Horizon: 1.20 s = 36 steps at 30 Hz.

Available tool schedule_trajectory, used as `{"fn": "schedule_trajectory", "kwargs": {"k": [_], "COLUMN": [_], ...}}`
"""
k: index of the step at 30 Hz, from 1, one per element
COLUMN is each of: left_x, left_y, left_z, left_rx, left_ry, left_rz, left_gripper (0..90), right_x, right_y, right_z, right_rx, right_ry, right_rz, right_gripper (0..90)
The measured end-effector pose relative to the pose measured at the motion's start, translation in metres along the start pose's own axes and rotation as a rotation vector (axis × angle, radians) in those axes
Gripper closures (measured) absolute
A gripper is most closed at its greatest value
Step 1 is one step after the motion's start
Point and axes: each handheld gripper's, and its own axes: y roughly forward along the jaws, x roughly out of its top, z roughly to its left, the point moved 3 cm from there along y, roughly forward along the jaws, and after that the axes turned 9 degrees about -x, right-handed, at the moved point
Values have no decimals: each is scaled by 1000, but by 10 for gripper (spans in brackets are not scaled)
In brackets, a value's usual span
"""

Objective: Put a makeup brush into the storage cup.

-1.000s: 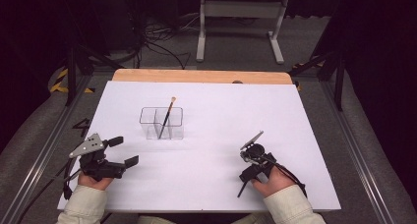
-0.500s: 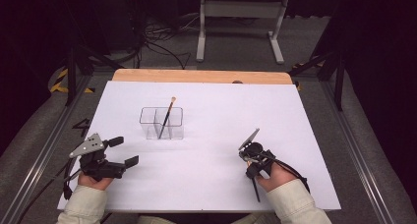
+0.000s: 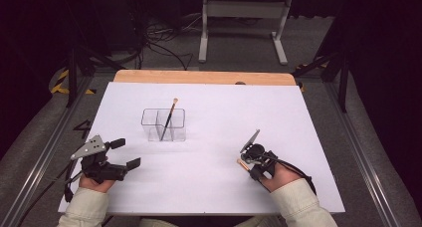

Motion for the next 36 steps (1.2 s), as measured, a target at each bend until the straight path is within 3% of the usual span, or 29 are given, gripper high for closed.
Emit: {"fn": "schedule_trajectory", "kwargs": {"k": [9, 16, 21, 22, 23, 25, 28, 31, 36], "left_x": [0, -1, -2, -2, -2, -2, -3, -3, -4], "left_y": [1, 2, 2, 2, 2, 2, 1, 1, 1], "left_z": [0, 1, 2, 2, 2, 2, 2, 2, 2], "left_rx": [10, 4, 2, 1, 4, 4, 3, 4, 4], "left_ry": [10, 10, 11, 8, 7, 7, 9, 5, 4], "left_rz": [5, -1, -11, -14, -15, -23, -23, -26, -33], "left_gripper": [33, 29, 18, 18, 18, 18, 18, 18, 18], "right_x": [0, 3, 4, 4, 4, 4, 3, 2, 1], "right_y": [-4, -21, -39, -39, -44, -46, -53, -57, -68], "right_z": [0, -2, -6, -6, -7, -8, -9, -11, -14], "right_rx": [12, 15, 22, 22, 20, 20, 23, 21, 19], "right_ry": [-5, -5, 3, 3, 1, 4, 9, 16, 26], "right_rz": [-26, -91, -190, -190, -230, -242, -318, -357, -485], "right_gripper": [838, 838, 838, 838, 838, 837, 837, 837, 837]}}
